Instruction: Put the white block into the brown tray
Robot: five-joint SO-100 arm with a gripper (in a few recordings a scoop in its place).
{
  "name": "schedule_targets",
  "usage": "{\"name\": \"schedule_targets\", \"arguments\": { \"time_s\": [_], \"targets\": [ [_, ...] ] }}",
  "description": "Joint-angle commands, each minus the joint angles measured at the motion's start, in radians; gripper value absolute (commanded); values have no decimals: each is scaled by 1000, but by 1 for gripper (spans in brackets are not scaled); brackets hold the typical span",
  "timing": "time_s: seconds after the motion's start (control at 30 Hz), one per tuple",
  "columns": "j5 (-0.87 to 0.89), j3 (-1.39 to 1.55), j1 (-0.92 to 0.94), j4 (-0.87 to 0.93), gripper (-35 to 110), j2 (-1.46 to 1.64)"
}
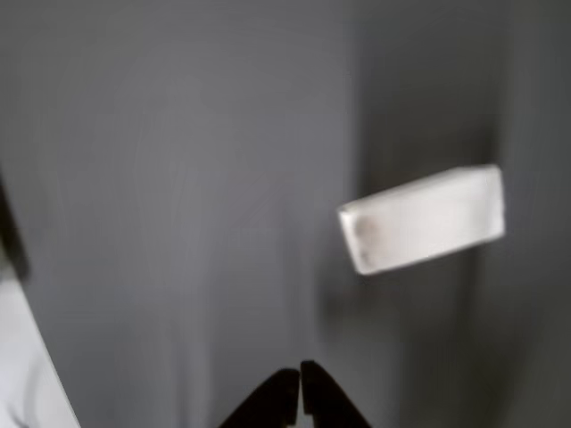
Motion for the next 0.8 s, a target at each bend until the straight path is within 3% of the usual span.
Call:
{"name": "schedule_targets", "arguments": {
  "time_s": [0.0, 0.67, 0.77],
  "targets": [
    [-8, -43, 51, -8, 0, -12],
    [-78, -227, 141, -40, 0, -241],
    [12, -227, 143, -40, 0, -241]
  ]
}}
